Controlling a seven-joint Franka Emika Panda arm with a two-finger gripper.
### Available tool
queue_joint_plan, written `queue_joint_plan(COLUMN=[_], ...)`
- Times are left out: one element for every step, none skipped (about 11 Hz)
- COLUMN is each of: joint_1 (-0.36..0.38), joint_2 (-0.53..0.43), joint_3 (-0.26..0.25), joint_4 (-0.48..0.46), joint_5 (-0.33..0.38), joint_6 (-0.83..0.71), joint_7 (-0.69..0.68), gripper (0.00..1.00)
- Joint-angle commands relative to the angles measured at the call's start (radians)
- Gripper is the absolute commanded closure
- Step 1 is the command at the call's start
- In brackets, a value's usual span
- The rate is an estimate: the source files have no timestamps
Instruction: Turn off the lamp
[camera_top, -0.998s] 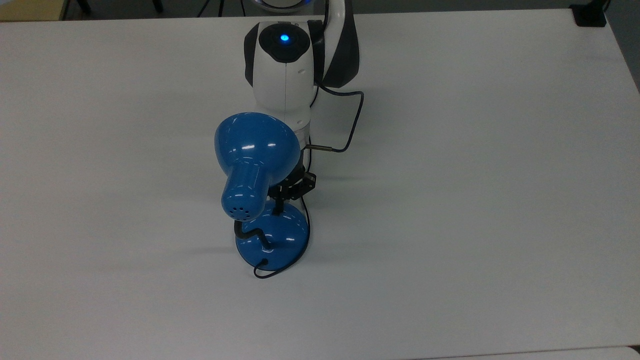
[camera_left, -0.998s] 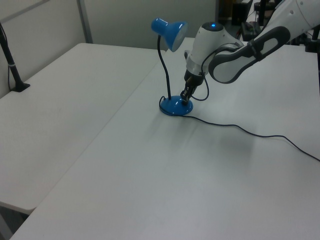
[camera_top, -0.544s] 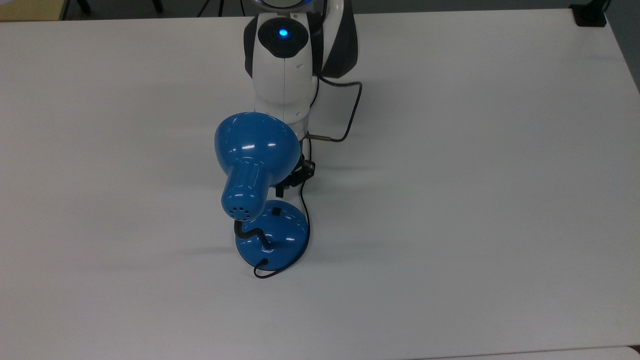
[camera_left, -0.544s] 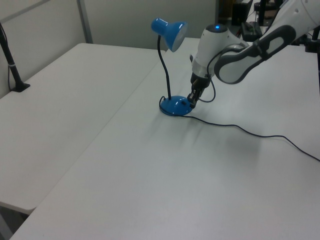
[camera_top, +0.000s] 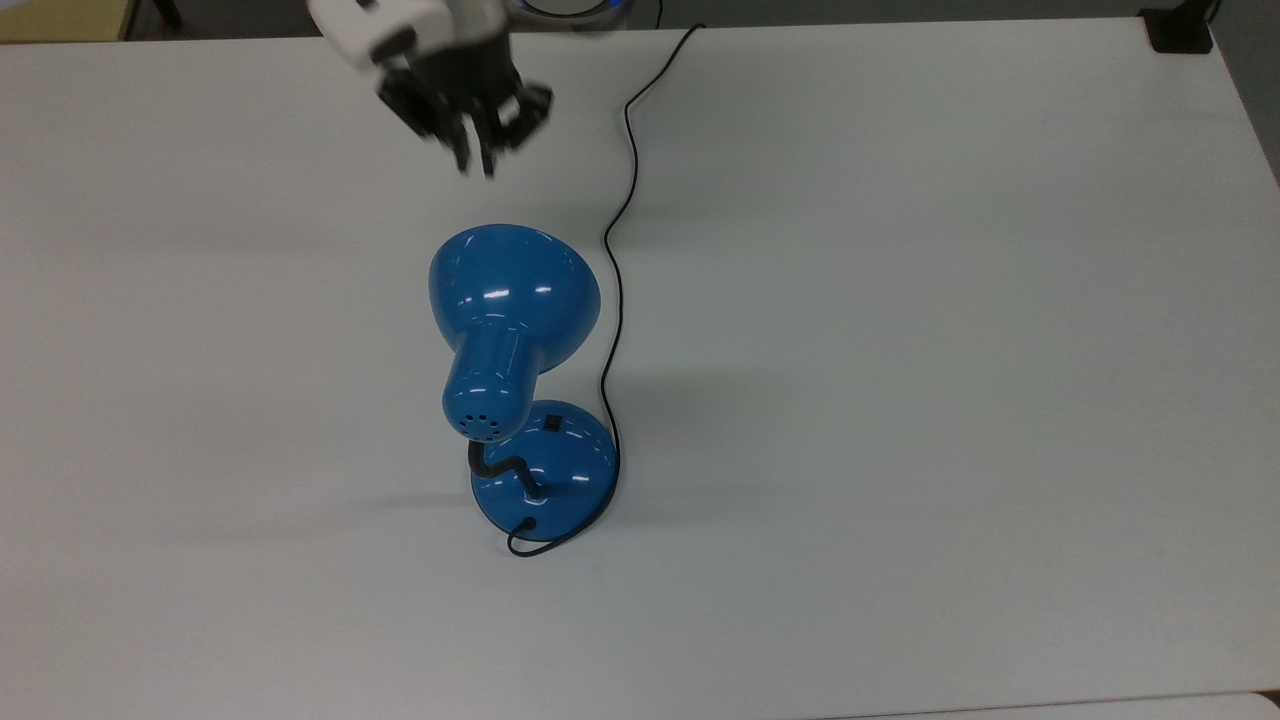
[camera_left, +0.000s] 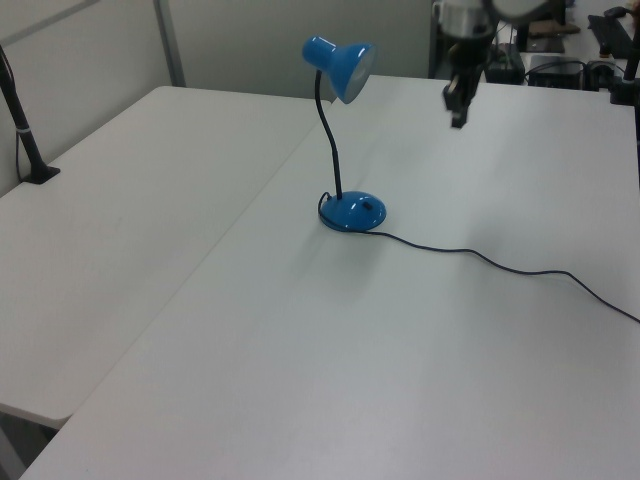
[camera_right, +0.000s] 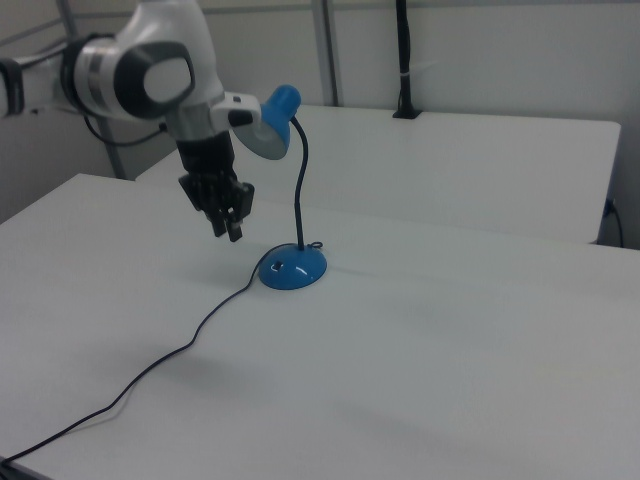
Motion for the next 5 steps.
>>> queue_joint_plan(joint_1=[-0.015,-0.016,-0.016,-0.016,-0.016], joint_2=[-0.001,-0.001,0.001,0.001,0.001], joint_3=[0.006,0.005,0.003,-0.001,-0.005], joint_4=[0.144,0.165,0.174,0.180,0.180], joint_5=[-0.005,-0.009,-0.011,-0.013,-0.011], joint_6=[-0.243,-0.256,-0.256,-0.257,-0.256], joint_7=[-0.049,-0.044,-0.044,-0.044,-0.044], gripper=[0.00,0.00,0.00,0.00,0.00])
